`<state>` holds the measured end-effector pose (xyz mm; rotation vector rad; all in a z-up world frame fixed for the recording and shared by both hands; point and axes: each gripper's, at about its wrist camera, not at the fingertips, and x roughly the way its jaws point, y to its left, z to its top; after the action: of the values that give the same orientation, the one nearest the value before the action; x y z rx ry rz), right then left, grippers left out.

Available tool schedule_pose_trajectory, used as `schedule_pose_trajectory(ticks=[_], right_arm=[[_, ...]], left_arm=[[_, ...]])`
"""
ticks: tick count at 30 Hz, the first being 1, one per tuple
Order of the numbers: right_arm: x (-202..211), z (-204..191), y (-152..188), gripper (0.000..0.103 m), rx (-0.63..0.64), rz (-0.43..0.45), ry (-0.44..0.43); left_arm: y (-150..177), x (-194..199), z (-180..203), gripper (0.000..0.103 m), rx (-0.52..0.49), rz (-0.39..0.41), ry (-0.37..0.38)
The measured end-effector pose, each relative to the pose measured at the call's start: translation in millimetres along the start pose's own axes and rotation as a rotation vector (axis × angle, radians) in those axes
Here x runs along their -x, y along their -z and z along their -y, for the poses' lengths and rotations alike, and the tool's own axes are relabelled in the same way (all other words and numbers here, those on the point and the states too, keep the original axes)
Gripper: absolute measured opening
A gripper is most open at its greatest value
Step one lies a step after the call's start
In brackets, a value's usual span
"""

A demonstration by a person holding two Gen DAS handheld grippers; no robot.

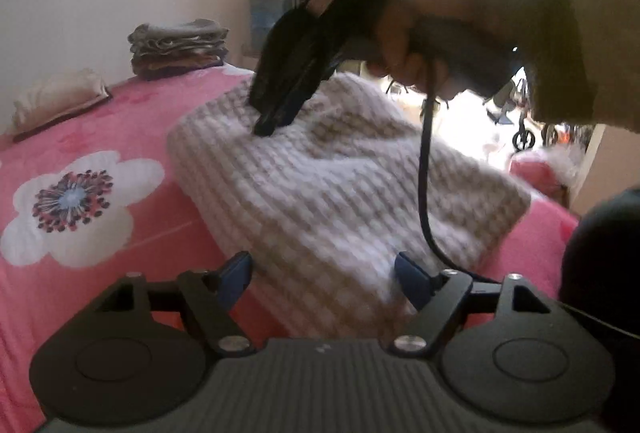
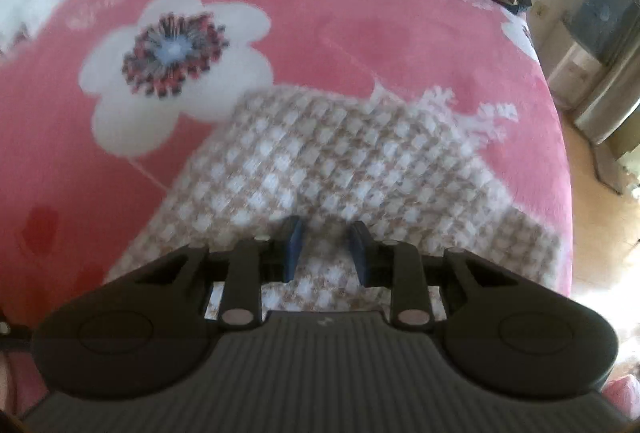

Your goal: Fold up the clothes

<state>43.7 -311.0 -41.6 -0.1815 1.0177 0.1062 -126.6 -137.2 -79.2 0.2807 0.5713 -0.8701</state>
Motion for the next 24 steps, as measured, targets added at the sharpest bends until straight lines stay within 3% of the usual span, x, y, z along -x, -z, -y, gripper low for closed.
schedule_pose_trajectory(ticks=[3,6,9,11,13,14,17,20,22,24], right_arm=[[26,14,-19,0.026,-0.024,-0.025,-0.019],[53,25,-28,0.026,-0.03,0.07,-0.013],[38,37,-34,0.026,-0.092,0.121,-0.026],[-11,34,-22,0.025,-0.107,0.017,-0.017],[-28,23,-11,0.025,-0.056,0.013,0.048],[-31,21,-9,0.025,-0.042,0.014,0.064],[0,36,-22,0.024,-0.071,0.043,-0.006],[29,46,-31,0.024,-0.092,0.15,-0.03],[17,48,-34,0.024,-0.134,0.17,-0.06],[-30,45,-20,0.024,-0.165,0.083,-0.069]], left_arm=[[-10,15,-18,0.08,0.009,0.054,-0.021],[-26,16,-40,0.08,0.051,0.089,-0.037],[-39,2,-51,0.077,0.068,0.096,-0.068],[-47,-7,-53,0.075,0.059,0.097,-0.085],[-54,-13,-60,0.074,0.072,0.103,-0.098],[-58,-16,-64,0.074,0.083,0.106,-0.104],[-70,-19,-73,0.073,0.092,0.124,-0.122],[-82,-24,-78,0.069,0.105,0.139,-0.142],[-86,-29,-74,0.069,0.114,0.13,-0.148],[-91,-36,-70,0.069,0.111,0.113,-0.158]])
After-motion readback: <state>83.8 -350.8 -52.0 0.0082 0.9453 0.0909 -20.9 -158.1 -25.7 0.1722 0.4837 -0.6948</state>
